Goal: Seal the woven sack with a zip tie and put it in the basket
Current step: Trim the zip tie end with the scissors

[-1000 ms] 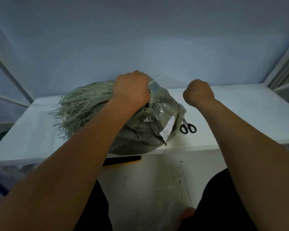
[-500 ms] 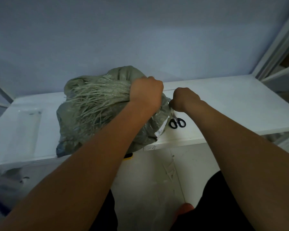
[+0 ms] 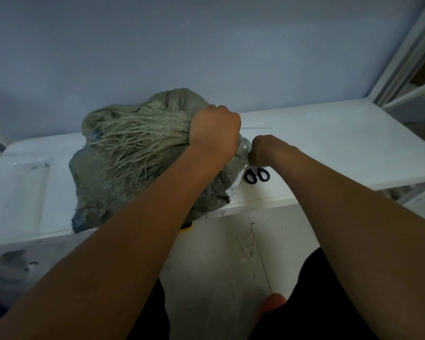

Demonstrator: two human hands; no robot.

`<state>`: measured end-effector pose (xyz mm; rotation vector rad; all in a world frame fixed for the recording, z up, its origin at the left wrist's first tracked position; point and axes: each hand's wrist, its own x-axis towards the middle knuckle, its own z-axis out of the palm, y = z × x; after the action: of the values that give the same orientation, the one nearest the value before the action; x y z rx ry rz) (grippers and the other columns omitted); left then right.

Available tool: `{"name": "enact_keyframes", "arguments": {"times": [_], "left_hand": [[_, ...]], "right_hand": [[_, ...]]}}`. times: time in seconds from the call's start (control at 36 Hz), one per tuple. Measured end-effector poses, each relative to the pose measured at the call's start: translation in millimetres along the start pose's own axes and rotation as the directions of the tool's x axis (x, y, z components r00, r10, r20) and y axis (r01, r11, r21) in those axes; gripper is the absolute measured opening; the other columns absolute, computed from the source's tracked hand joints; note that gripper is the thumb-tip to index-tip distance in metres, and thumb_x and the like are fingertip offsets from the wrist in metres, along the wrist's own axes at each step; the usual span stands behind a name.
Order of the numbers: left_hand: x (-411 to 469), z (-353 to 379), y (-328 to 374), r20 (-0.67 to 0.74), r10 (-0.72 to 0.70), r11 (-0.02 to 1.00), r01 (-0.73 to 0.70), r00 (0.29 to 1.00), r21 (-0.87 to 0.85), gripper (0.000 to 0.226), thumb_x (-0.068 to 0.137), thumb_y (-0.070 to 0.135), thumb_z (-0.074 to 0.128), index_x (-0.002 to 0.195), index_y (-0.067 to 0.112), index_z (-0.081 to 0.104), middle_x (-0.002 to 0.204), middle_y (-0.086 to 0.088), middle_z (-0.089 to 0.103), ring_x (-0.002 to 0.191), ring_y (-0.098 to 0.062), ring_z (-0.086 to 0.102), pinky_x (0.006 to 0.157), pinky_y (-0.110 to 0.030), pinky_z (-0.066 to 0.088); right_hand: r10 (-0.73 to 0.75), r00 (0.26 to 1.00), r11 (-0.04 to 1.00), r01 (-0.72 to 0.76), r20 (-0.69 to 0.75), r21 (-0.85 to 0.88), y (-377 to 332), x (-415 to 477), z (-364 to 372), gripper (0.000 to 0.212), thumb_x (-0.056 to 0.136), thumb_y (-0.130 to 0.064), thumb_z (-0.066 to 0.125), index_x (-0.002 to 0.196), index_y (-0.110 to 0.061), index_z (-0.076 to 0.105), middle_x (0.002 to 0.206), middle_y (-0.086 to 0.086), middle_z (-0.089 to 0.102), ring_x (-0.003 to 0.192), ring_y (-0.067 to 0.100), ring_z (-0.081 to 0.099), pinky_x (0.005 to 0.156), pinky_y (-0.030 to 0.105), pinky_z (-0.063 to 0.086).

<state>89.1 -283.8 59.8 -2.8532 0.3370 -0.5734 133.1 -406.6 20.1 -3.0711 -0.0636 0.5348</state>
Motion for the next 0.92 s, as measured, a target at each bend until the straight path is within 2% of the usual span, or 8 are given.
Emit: {"name": "enact_keyframes", "arguments": {"times": [0.22, 0.33, 0.42, 0.47, 0.69, 0.78, 0.86, 0.92], "left_hand": [[-1.2, 4.7, -0.9, -0.039, 0.008, 1.000, -0.009, 0.999, -0.019, 0.025, 0.087, 0.010, 0.054, 0.066, 0.015, 0.040, 0.098, -0.007, 0.059, 0.079, -0.022, 0.048, 0.063, -0.032, 0.033], [-1.2, 7.5, -3.6, -0.048, 0.010, 1.000, -0.011, 0.999, -0.012, 0.036, 0.085, 0.008, 0.055, 0.061, 0.016, 0.030, 0.097, -0.007, 0.060, 0.075, -0.019, 0.042, 0.062, -0.031, 0.031], [-2.2, 8.1, -4.7, -0.041, 0.000, 1.000, 0.000, 0.999, -0.007, 0.034, 0.085, 0.009, 0.055, 0.062, 0.016, 0.032, 0.097, -0.006, 0.059, 0.076, -0.020, 0.044, 0.062, -0.032, 0.031], [-3.0, 7.9, -5.1, -0.037, -0.001, 1.000, 0.001, 0.999, -0.006, 0.025, 0.085, 0.010, 0.055, 0.067, 0.015, 0.039, 0.098, -0.007, 0.059, 0.081, -0.022, 0.051, 0.062, -0.032, 0.032], [-6.6, 9.8, -10.2, -0.065, -0.013, 0.999, 0.009, 0.998, -0.050, 0.012, 0.085, 0.013, 0.053, 0.075, 0.015, 0.048, 0.097, -0.007, 0.059, 0.075, -0.020, 0.043, 0.060, -0.032, 0.031], [-7.8, 11.0, -12.9, -0.081, -0.022, 0.997, 0.016, 0.996, -0.081, 0.011, 0.085, 0.012, 0.052, 0.075, 0.016, 0.049, 0.096, -0.007, 0.060, 0.074, -0.019, 0.041, 0.060, -0.033, 0.031], [-9.0, 11.1, -14.4, -0.090, -0.025, 0.995, 0.016, 0.996, -0.100, 0.010, 0.087, 0.014, 0.051, 0.076, 0.015, 0.052, 0.096, -0.007, 0.060, 0.075, -0.020, 0.045, 0.060, -0.032, 0.031], [-8.8, 10.9, -15.1, -0.085, -0.021, 0.996, 0.013, 0.996, -0.088, 0.010, 0.088, 0.015, 0.051, 0.083, 0.013, 0.060, 0.098, -0.007, 0.060, 0.080, -0.023, 0.053, 0.060, -0.032, 0.030]], "right_hand": [[-0.052, 0.962, 0.981, 0.099, 0.267, -0.166, -7.0, -0.1, 8.1, 0.026, 0.093, -0.024, 0.058, 0.105, -0.008, 0.074, 0.087, 0.007, 0.068, 0.065, 0.018, 0.060, 0.054, 0.027, 0.047], [-0.054, 0.942, 0.970, 0.129, 0.332, -0.208, -10.0, -10.3, 4.7, 0.029, 0.095, -0.015, 0.055, 0.118, -0.002, 0.067, 0.088, 0.008, 0.058, 0.060, 0.016, 0.048, 0.045, 0.025, 0.039], [-0.048, 0.940, 0.967, 0.129, 0.337, -0.220, -11.1, -15.8, 6.2, 0.016, 0.102, -0.015, 0.046, 0.090, -0.008, 0.055, 0.076, 0.004, 0.045, 0.058, 0.013, 0.038, 0.047, 0.021, 0.033], [-0.056, 0.942, 0.969, 0.131, 0.332, -0.209, -11.6, -16.7, 7.3, 0.033, 0.104, -0.017, 0.043, 0.071, -0.014, 0.040, 0.070, 0.002, 0.036, 0.057, 0.012, 0.032, 0.048, 0.020, 0.030], [-0.098, 0.919, 0.952, 0.198, 0.381, -0.234, -14.9, -15.6, 14.5, 0.040, 0.106, -0.019, 0.042, 0.067, -0.014, 0.038, 0.069, 0.003, 0.034, 0.055, 0.012, 0.027, 0.036, 0.014, 0.030], [-0.099, 0.907, 0.947, 0.212, 0.409, -0.241, -17.9, -16.6, 15.7, 0.027, 0.106, -0.021, 0.043, 0.109, -0.002, 0.062, 0.097, 0.011, 0.052, 0.072, 0.017, 0.048, 0.050, 0.015, 0.036], [-0.080, 0.905, 0.957, 0.187, 0.418, -0.220, -19.9, -17.6, 17.6, 0.047, 0.107, -0.022, 0.042, 0.147, 0.001, 0.040, 0.146, 0.017, 0.048, 0.131, 0.029, 0.049, 0.099, 0.030, 0.041], [-0.066, 0.909, 0.962, 0.168, 0.410, -0.217, -20.1, -19.4, 18.4, 0.048, 0.107, -0.024, 0.042, 0.148, 0.000, 0.038, 0.151, 0.018, 0.043, 0.138, 0.030, 0.044, 0.106, 0.032, 0.036]]}}
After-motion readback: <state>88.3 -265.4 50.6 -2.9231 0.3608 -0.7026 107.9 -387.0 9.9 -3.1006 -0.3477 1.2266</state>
